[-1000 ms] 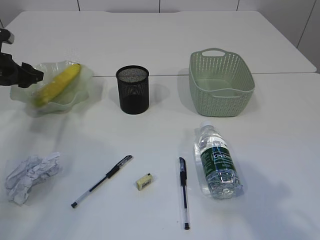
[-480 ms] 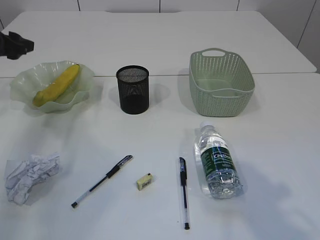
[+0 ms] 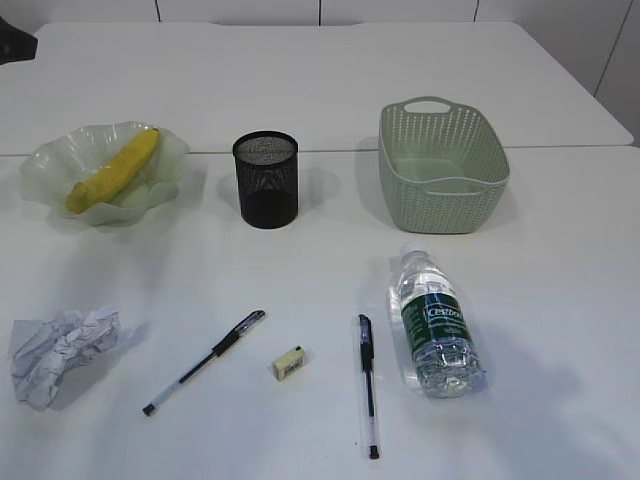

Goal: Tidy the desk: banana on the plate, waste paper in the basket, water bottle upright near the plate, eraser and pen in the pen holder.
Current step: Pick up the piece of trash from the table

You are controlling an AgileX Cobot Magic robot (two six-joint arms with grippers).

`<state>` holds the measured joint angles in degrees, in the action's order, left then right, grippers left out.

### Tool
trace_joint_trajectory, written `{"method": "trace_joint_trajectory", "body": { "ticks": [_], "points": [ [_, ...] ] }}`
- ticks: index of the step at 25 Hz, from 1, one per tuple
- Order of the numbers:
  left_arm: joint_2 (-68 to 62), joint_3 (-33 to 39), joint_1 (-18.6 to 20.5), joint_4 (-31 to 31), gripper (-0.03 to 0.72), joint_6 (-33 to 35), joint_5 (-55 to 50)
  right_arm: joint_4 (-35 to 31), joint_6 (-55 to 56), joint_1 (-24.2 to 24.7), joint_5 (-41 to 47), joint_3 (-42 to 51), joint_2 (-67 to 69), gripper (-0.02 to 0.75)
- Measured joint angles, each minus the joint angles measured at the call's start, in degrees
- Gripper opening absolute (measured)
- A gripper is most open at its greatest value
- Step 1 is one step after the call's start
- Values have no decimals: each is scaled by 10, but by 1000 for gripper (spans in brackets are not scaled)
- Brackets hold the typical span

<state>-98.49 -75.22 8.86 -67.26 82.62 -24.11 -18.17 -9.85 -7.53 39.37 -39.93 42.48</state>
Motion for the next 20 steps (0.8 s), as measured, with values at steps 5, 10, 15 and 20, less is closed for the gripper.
{"method": "trace_joint_trajectory", "body": {
  "ticks": [5, 10, 15, 20],
  "points": [
    [46, 2, 0, 280, 410, -277, -100, 0, -9, 0, 0, 0, 0, 501],
    [89, 14, 0, 431, 393, -460, -162, 0, -15, 0, 4, 0, 0, 501],
    [138, 55, 0, 453, 390, -518, -211, 0, -16, 0, 21, 0, 0, 501],
    [213, 146, 0, 457, 386, -546, -217, 0, -16, 0, 28, 0, 0, 501]
  ]
}}
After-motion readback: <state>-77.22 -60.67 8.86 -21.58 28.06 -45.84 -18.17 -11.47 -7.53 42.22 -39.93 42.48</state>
